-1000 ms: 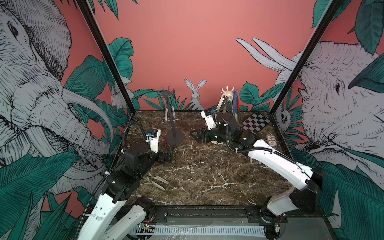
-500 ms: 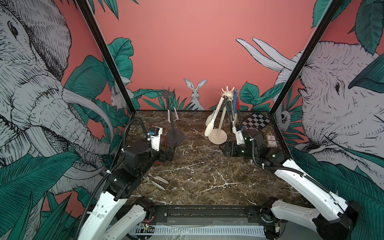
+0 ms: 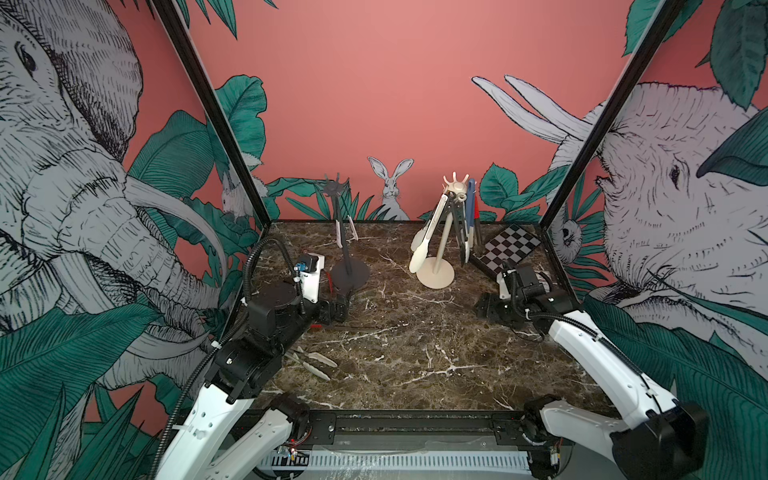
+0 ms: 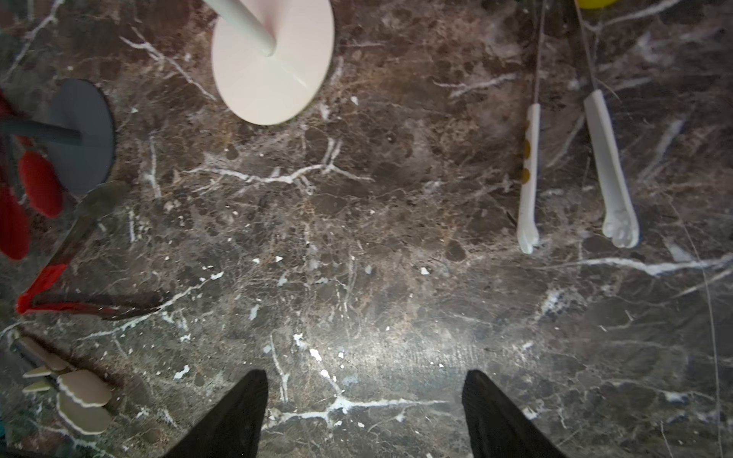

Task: Hang food tongs on kitchen utensil racks
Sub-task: Pick up the food tongs from the center of the board.

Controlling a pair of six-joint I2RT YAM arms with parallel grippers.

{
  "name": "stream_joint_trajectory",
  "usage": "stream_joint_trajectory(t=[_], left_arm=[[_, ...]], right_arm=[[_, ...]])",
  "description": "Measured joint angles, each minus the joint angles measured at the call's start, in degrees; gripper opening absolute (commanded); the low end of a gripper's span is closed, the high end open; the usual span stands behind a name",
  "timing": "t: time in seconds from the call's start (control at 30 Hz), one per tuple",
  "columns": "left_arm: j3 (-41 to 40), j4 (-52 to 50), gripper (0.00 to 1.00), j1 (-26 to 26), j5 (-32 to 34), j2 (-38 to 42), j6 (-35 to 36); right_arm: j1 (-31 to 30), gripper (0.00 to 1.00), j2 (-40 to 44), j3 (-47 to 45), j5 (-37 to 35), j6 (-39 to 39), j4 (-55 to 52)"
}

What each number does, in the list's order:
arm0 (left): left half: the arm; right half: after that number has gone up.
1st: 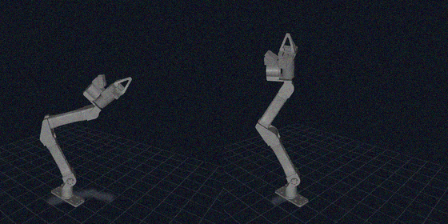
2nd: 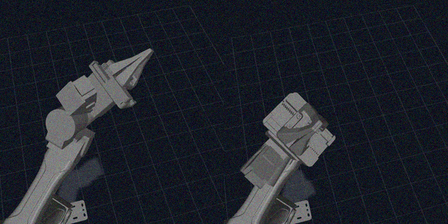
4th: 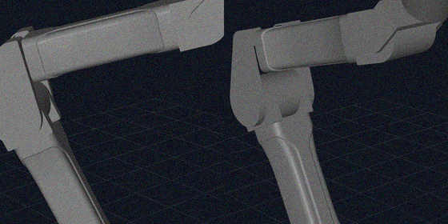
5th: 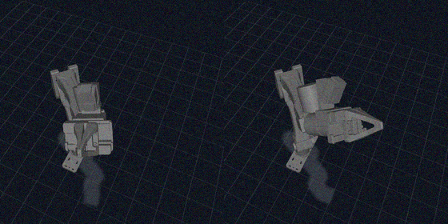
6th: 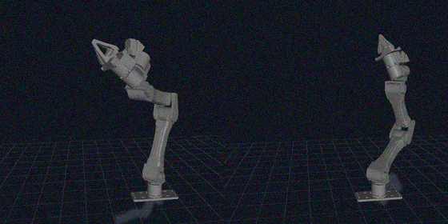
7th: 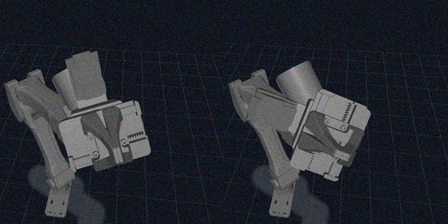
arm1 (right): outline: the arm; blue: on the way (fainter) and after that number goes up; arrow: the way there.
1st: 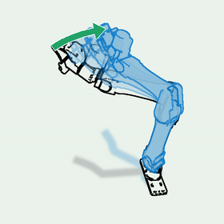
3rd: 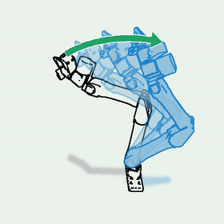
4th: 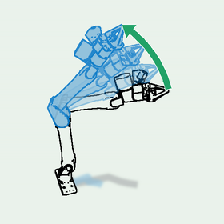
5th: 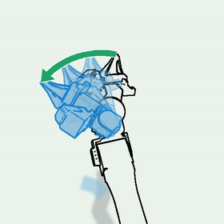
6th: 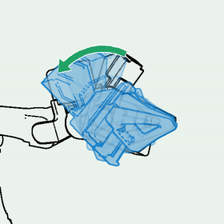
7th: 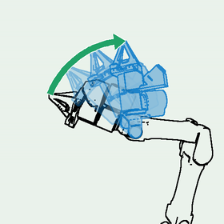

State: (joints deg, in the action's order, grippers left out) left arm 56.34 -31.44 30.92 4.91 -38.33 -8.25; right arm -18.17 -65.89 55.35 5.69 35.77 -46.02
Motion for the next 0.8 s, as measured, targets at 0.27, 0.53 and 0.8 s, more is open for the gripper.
stream_joint_trajectory(t=[0.27,0.53,0.8], left_arm=[[1.0,-0.5,0.99,0.0,0.0,0.9,0.3],[1.2,-1.7,0.99,0.0,0.0,1.3,0.3],[1.7,-1.9,0.99,0.0,0.0,2.2,0.5]], right_arm=[[7.1,0.68,-7.4,-0.7,-3.4,-4.0,-1.6],[11.9,0.54,-13.1,-2.0,-5.3,-7.8,-0.4],[14.9,0.39,-19.4,-2.1,-4.7,-10.9,4.3]])
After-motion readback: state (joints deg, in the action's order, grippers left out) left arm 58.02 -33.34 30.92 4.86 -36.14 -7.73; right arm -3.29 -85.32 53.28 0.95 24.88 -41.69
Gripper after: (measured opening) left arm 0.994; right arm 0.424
